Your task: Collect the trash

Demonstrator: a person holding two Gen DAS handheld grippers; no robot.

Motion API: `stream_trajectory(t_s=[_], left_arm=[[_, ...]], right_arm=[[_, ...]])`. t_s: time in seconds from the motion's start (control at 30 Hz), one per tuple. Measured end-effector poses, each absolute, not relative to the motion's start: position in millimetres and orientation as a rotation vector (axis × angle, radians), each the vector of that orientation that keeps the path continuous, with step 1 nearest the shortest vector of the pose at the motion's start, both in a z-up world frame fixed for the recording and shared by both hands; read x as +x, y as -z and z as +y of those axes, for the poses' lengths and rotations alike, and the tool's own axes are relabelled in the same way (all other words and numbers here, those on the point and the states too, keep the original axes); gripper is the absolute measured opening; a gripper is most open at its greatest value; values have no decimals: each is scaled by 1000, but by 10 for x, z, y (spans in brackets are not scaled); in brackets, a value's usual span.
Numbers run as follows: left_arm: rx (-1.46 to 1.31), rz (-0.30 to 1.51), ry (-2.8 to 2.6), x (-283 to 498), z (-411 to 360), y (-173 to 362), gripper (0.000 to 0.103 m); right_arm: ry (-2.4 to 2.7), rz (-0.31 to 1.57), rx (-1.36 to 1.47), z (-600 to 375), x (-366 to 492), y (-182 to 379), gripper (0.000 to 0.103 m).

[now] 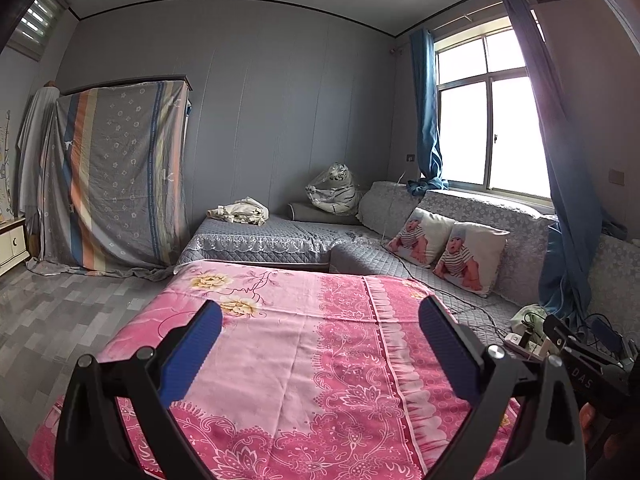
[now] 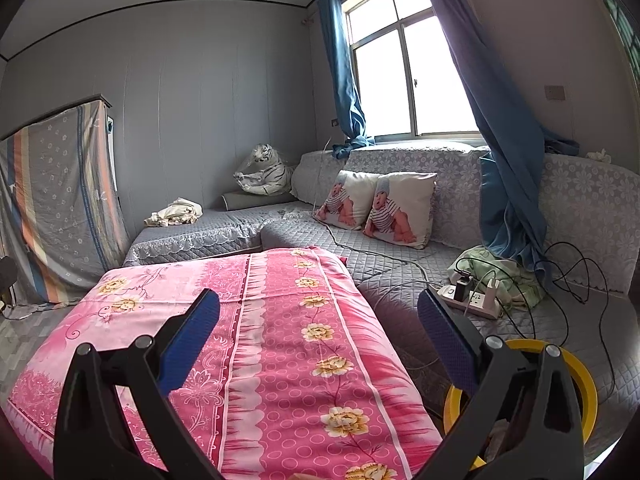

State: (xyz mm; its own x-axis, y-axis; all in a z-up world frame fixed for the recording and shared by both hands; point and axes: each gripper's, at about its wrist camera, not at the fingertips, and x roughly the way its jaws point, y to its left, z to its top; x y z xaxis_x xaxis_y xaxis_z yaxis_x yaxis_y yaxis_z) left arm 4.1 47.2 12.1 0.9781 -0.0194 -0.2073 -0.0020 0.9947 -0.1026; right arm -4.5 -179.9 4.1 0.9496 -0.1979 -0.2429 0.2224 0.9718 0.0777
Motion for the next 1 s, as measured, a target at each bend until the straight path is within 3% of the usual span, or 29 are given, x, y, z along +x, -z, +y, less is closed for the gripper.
stream_trajectory(t_s=[1.0], left_arm=[[-129, 238, 49, 117, 470, -58, 95]], right_arm=[[209, 257, 112, -1824, 8, 16, 95]])
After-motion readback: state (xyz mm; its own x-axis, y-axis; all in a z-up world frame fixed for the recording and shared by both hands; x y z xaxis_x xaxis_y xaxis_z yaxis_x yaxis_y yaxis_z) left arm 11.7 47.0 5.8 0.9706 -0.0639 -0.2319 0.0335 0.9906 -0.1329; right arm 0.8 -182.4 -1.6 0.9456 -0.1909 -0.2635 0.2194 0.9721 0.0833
